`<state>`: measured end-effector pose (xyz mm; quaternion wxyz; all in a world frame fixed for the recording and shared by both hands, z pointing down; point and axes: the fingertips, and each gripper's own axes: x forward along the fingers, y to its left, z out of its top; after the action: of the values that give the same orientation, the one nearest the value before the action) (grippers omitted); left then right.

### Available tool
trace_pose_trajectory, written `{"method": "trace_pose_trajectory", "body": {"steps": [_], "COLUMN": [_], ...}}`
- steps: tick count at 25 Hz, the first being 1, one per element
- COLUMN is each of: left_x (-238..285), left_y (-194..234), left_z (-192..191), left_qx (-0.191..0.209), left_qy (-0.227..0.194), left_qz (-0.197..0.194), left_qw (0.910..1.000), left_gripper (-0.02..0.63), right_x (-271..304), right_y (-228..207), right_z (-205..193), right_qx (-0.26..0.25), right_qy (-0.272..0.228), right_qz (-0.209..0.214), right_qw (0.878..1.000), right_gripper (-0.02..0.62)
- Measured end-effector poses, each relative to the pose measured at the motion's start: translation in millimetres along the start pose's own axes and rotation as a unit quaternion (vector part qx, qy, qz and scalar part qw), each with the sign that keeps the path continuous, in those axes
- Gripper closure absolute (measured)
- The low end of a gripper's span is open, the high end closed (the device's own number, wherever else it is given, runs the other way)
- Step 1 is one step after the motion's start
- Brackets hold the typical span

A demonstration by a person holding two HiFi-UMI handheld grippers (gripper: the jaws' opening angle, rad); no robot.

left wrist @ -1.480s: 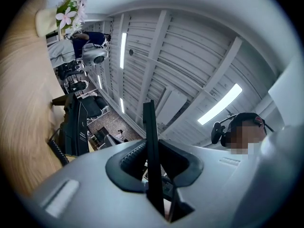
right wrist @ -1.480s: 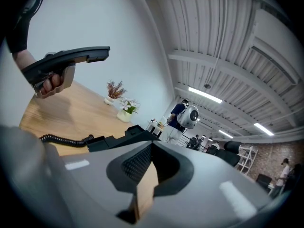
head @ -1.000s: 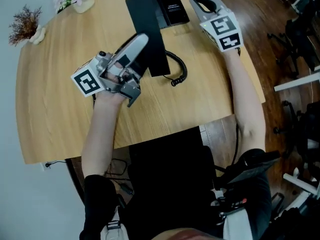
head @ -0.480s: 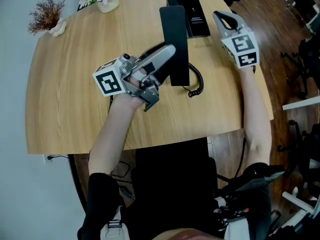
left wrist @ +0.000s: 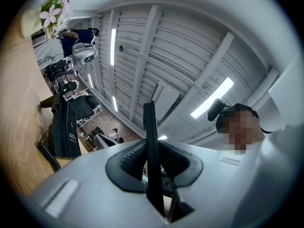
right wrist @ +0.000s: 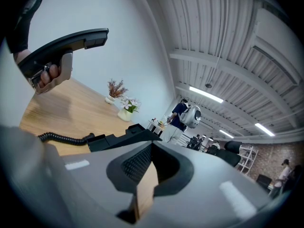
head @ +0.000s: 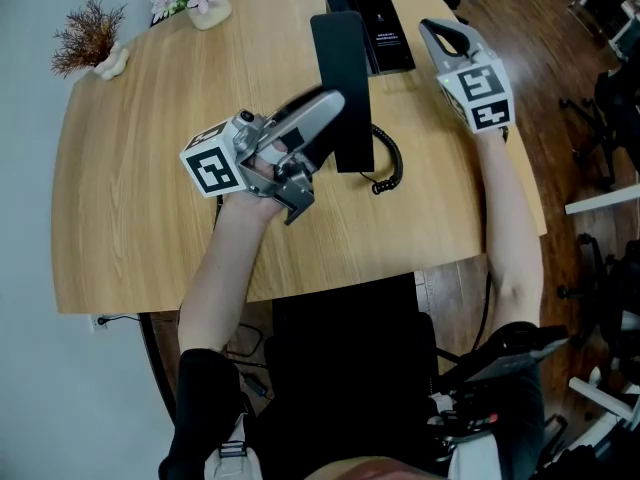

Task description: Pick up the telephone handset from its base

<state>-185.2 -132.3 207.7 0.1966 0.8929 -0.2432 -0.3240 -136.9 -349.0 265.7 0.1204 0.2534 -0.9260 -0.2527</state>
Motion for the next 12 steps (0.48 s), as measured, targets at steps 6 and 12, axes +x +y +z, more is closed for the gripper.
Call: {"method": "trace_pose_trajectory", "body": {"steps": [6,12], "left_x": [0.0,-0.1], "left_y": [-1.0,-0.3], "left_z": [-1.0,-1.4], "left_qx": [0.002,0.004], "left_qy": [0.002,0.005], "left_qz": [-0.002,-0.003], "left_qw": [1.0,1.0], "left_gripper": [0.526,0.525], "right_x": [-0.8,2.4], "right_y": [1.7,1.6], "right_z": [-0.9,-0.6], "right_qx": [0.0,0.0], "right_qy": [0.005,-0.001], "right_qz": [0.002,0.004], "right_qw": [1.0,1.0], "right_gripper": [0.592,0.592]}}
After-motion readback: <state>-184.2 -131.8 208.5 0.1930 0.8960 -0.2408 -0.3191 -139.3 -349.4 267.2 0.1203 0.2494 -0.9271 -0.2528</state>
